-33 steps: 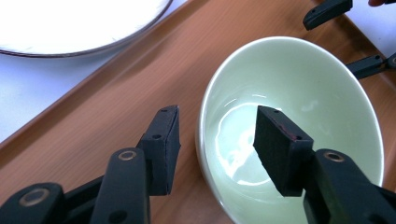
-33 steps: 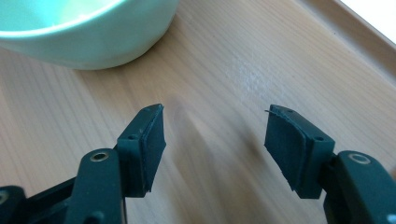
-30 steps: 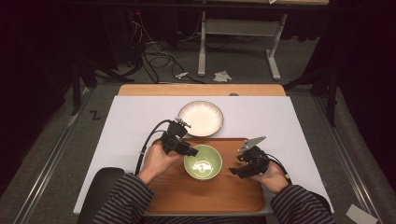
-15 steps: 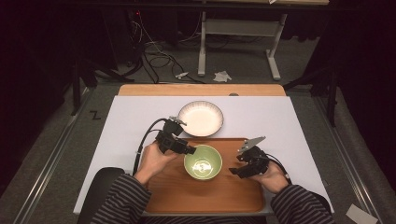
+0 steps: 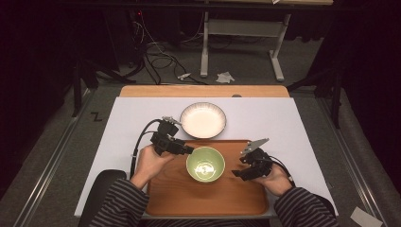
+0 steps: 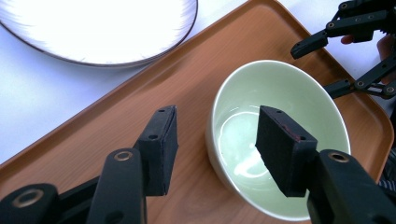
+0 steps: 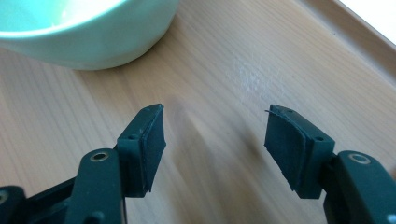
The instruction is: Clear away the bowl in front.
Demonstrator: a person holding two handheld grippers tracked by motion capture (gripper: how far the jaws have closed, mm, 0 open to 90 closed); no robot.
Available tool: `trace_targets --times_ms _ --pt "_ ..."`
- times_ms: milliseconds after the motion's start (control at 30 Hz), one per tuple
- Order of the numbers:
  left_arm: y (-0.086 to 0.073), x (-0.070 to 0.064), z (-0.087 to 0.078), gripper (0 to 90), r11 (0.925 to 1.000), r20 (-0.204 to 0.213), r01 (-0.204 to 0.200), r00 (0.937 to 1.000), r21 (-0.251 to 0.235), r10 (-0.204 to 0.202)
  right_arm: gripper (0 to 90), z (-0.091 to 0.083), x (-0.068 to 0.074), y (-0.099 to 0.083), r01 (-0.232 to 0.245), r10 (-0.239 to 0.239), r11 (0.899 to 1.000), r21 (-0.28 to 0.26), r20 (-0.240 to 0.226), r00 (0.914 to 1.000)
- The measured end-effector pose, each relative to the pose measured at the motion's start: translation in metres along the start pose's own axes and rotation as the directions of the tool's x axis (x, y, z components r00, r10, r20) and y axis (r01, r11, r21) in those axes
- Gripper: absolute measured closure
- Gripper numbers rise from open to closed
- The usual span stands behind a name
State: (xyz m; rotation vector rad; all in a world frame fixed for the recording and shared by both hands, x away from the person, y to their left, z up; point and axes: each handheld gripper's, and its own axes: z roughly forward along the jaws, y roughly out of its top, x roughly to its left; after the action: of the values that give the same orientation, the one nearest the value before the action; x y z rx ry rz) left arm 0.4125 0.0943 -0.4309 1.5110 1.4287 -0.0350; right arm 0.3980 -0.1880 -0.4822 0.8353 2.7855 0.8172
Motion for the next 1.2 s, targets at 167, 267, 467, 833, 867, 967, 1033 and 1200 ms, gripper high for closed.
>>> trace_targets --times_ms 167,267,467,833,867,967,1033,1200 --pt "0.002 0.003 -0.004 48.6 0.9998 -0.011 0.008 0.9999 -0.016 -0.009 39.5 0.0 0.0 0.0 -0.004 0.004 1.0 -0.003 0.002 1.0" --pt "0.002 0.005 -0.008 48.5 0.9994 -0.012 0.017 0.9998 -0.031 -0.018 39.6 0.0 0.0 0.0 0.0 0.0 1.0 -0.004 0.002 1.0" --pt "0.003 0.012 -0.014 48.3 0.9982 -0.02 0.035 0.9992 -0.049 -0.036 39.6 0.0 0.0 0.0 -0.003 0.003 1.0 -0.003 0.002 1.0" --pt "0.002 0.022 -0.02 47.8 0.9952 -0.049 0.055 0.9971 -0.08 -0.059 39.6 -0.001 -0.001 0.0 -0.011 0.011 1.0 -0.006 0.004 0.9999" --pt "0.002 0.023 -0.02 47.7 0.9951 -0.055 0.053 0.9968 -0.084 -0.058 39.7 -0.001 0.0 0.0 -0.009 0.009 1.0 -0.007 0.004 1.0" --pt "0.0 0.025 -0.02 47.5 0.9942 -0.065 0.056 0.9959 -0.092 -0.063 39.7 -0.001 -0.001 0.0 -0.009 0.009 1.0 -0.007 0.003 1.0" --pt "0.0 0.027 -0.019 47.5 0.994 -0.071 0.057 0.9954 -0.093 -0.064 39.7 -0.001 -0.001 0.0 -0.01 0.01 1.0 -0.007 0.005 0.9999" --pt "-0.002 0.029 -0.019 47.8 0.9934 -0.075 0.067 0.9944 -0.093 -0.074 39.7 -0.002 -0.001 -0.001 -0.001 0.001 1.0 -0.008 0.005 1.0"
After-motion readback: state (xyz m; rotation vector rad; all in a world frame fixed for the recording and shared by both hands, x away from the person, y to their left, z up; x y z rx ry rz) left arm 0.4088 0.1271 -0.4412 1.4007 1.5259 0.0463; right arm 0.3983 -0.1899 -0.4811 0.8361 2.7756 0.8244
